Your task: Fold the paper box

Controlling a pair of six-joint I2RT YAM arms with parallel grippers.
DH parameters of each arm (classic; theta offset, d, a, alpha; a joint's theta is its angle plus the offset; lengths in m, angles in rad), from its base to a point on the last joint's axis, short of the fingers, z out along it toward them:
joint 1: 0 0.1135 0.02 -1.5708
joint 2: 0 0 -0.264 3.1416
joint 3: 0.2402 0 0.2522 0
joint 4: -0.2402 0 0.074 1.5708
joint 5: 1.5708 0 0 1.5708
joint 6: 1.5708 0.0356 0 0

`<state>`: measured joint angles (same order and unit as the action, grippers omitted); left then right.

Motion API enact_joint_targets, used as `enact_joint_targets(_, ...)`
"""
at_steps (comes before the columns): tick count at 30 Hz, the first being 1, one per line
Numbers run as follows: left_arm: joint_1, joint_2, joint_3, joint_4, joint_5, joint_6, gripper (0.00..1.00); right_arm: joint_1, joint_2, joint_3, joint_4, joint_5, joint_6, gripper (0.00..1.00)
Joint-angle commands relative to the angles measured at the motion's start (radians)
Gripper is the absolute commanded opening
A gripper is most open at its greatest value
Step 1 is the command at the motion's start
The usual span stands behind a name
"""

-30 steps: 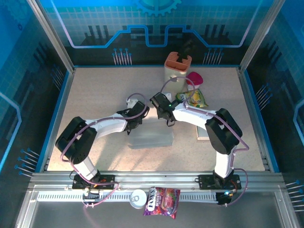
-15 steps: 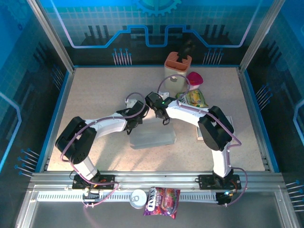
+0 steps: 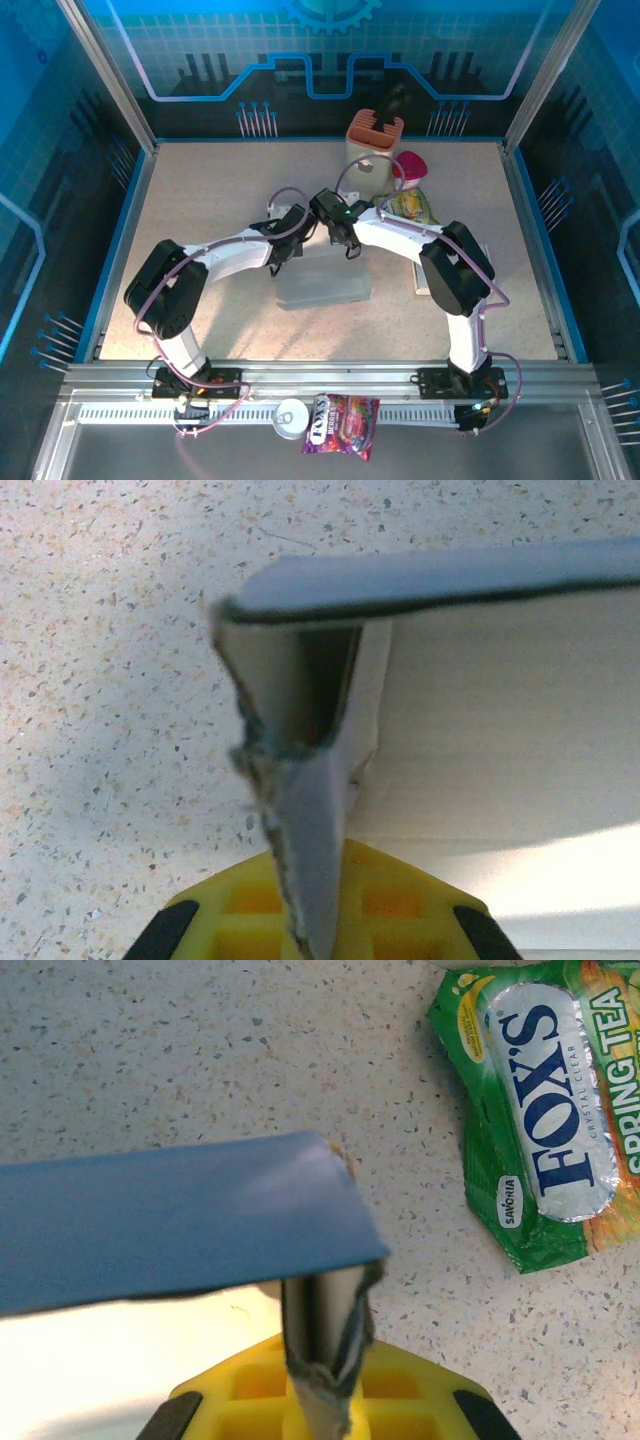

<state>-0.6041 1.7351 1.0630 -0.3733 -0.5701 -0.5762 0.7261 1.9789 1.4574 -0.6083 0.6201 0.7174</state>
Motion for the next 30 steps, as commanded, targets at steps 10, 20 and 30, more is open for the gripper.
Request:
enact_joint_targets(10, -0.001, 0.100, 0.120, -0.147, -0.039, -0.048, 0.00, 0.021, 0.038, 0.002, -0.047, -0.056, 0.002, 0.00)
enact_joint_targets(20, 0.004, 0.143, 0.139, -0.170, -0.047, -0.065, 0.00, 0.023, 0.032, -0.001, -0.027, -0.105, -0.014, 0.00)
enact_joint_targets(30, 0.002, 0.181, 0.176, -0.239, -0.114, -0.046, 0.00, 0.026, 0.034, 0.009, -0.021, -0.127, -0.016, 0.00)
